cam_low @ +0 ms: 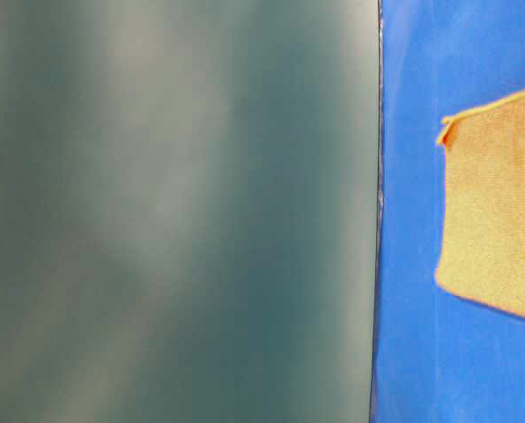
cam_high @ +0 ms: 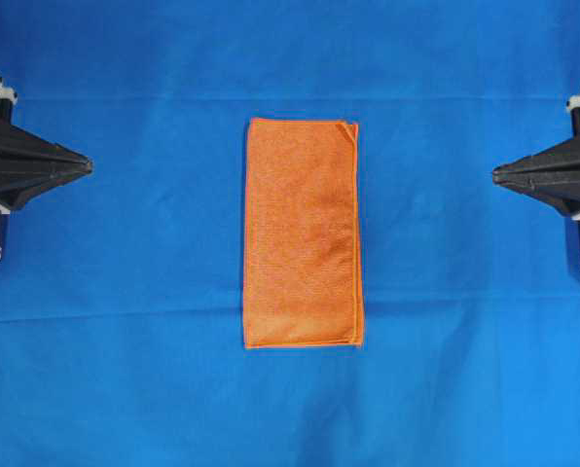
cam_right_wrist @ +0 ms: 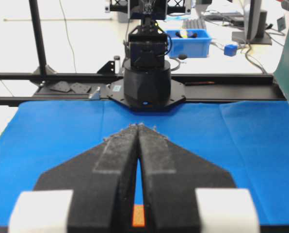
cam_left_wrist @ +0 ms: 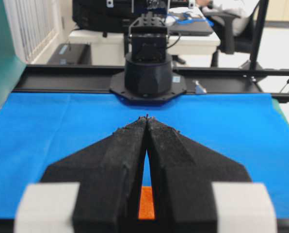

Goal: Fold a vertical towel.
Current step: 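Move both grippers toward the top corners of the orange towel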

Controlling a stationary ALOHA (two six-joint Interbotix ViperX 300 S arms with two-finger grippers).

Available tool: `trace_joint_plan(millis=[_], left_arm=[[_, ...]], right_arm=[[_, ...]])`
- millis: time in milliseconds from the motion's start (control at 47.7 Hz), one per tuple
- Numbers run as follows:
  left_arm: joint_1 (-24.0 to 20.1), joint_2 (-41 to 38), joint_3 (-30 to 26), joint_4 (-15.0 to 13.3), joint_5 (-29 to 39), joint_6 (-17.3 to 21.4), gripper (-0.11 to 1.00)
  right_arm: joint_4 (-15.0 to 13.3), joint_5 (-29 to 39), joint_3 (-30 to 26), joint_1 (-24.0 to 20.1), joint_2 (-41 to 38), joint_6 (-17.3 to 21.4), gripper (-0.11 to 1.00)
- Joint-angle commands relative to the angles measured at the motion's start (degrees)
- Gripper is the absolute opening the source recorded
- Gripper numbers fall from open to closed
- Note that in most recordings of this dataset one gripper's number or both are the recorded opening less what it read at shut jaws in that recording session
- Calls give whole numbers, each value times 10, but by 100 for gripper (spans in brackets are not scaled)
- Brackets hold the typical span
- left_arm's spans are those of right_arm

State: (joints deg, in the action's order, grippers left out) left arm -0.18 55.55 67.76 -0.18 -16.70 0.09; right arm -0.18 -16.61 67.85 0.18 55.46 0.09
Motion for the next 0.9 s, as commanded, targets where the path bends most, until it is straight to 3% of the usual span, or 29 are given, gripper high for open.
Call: trace_joint_plan(millis=[0, 126, 335, 524, 649, 754, 880], left_arm=[[5, -15, -22, -15, 15, -12, 0], [3, -42, -34, -16, 18, -11, 0], [-27, -145, -43, -16, -29, -16, 0], [-69, -254, -76, -16, -36, -19, 0], [-100, -321, -97, -19, -40, -19, 1], [-126, -380, -113, -19, -52, -33, 15], [-152, -444, -128, -20, -72, -60, 50]], right_arm=[[4, -4, -18, 1, -10, 4, 0], [10, 8, -33, 12, -36, 11, 0], [15, 18, -51, 78, -113, 39, 0], [15, 19, -77, 131, -226, 73, 0], [15, 45, -110, 153, -305, 76, 1], [13, 79, -143, 172, -369, 75, 6], [11, 98, -177, 200, -444, 73, 43]])
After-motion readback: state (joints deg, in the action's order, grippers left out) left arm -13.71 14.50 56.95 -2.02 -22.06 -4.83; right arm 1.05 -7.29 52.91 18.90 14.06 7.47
